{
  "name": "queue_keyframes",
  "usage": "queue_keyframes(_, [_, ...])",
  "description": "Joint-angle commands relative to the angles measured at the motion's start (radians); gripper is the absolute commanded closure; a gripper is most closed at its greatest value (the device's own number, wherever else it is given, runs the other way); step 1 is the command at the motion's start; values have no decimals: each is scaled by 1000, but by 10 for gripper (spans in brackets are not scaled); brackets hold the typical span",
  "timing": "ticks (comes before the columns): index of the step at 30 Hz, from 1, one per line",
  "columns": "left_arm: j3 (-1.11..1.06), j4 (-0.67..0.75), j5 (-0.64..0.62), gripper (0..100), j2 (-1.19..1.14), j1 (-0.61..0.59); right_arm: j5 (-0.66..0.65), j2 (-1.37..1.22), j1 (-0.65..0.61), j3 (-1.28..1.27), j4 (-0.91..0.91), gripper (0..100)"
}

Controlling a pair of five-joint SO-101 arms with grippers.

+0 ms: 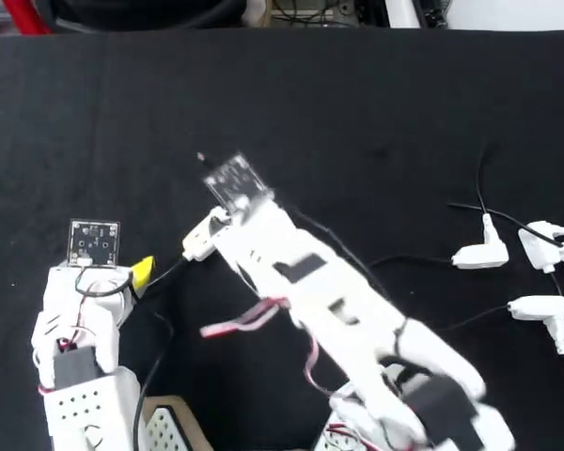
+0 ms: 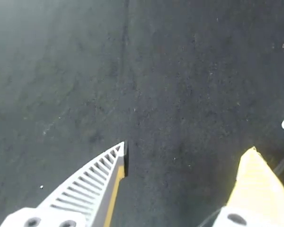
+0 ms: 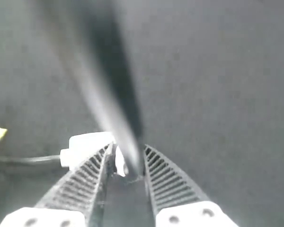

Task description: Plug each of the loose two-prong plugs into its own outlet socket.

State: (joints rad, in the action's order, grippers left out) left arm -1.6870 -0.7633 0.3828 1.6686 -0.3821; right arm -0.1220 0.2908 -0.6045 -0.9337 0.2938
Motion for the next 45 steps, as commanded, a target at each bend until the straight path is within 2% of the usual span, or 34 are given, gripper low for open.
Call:
queue_keyframes(1, [-18, -103, -2, 633, 80, -7, -11, -108, -9, 321, 325, 987])
queue_keyframes(5, [-16, -187, 3, 633, 110, -8, -11, -139, -9, 390, 382, 987])
queue_keyframes(9, [-15, -241, 94, 633, 120, -8, -11, -148, -9, 389, 358, 987])
queue_keyframes(17, [-15, -249, 114, 633, 123, -8, -3, -196, -37, 291, 184, 987])
queue_keyframes(28, [-15, -249, 112, 633, 123, -8, -9, -285, -32, 332, 183, 987])
queue_keyframes(31, [-15, -249, 112, 633, 123, -8, -9, -285, -32, 335, 203, 987])
queue_keyframes(36, [-15, -249, 114, 633, 123, -8, -3, -292, -31, 430, 353, 987])
queue_keyframes(45, [-15, -249, 115, 633, 123, -8, -5, -294, -20, 429, 354, 987])
